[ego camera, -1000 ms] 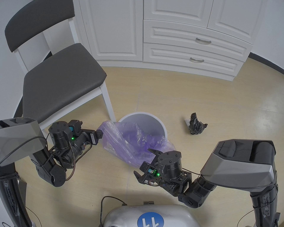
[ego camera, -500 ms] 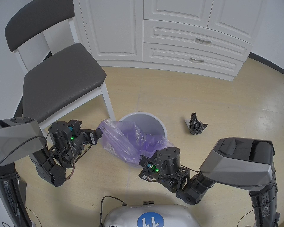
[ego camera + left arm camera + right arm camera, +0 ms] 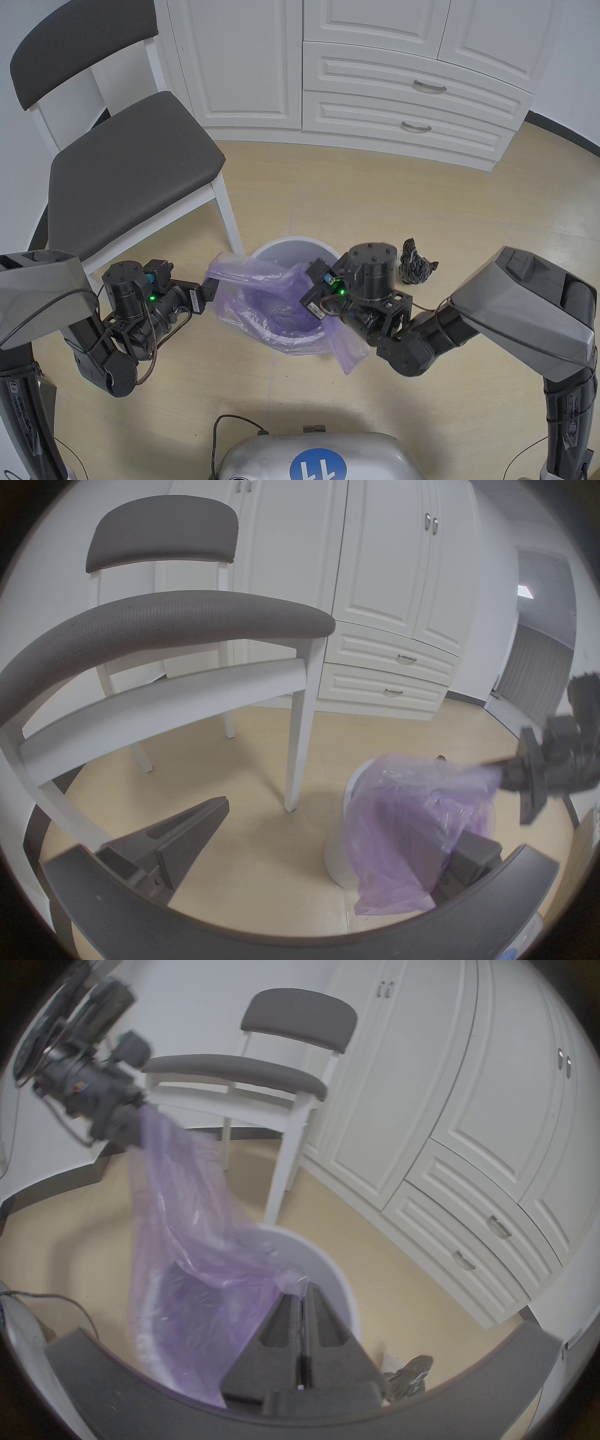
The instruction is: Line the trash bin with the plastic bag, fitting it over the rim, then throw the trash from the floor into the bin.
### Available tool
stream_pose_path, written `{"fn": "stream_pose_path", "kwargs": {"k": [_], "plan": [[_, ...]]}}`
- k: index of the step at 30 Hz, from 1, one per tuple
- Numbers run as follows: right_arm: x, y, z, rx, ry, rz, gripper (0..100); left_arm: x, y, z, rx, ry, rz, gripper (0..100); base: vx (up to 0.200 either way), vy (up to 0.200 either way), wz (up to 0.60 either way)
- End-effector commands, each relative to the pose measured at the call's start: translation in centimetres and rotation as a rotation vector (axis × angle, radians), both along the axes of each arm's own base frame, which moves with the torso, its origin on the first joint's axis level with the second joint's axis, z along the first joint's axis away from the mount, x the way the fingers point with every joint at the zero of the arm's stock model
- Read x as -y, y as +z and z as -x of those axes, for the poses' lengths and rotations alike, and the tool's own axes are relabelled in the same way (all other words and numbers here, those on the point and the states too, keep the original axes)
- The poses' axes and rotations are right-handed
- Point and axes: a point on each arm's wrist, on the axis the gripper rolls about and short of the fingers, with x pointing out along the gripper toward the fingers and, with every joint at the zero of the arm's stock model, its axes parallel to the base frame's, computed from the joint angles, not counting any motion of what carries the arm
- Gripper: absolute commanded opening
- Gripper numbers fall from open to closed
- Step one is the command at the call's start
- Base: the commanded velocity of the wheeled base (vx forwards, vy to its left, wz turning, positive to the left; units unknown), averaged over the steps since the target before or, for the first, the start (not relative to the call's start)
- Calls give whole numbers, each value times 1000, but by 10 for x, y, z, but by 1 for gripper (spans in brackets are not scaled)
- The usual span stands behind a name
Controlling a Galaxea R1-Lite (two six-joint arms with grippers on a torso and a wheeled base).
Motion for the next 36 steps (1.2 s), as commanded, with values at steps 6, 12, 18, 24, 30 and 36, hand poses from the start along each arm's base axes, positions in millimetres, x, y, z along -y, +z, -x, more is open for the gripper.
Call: {"fn": "stream_pose_path", "kwargs": {"k": [6,12,18,24,30,36], "plan": [[9,21,-56,41,-88,-63,0,0,-22,2,-69,-23,-46,100,0,0,0],[12,22,-82,60,-123,-78,0,0,-24,1,-72,-25,-48,100,0,0,0],[11,21,-99,68,-137,-88,0,-2,-25,3,-76,-52,-43,100,0,0,0],[11,23,-109,85,-147,-99,0,-4,-25,7,-86,-105,-26,100,0,0,0],[11,12,-119,46,-157,-71,0,1,-21,-1,-31,-102,12,100,0,0,0],[11,7,-120,37,-161,-69,0,1,-19,-2,-25,-102,45,100,0,0,0]]}}
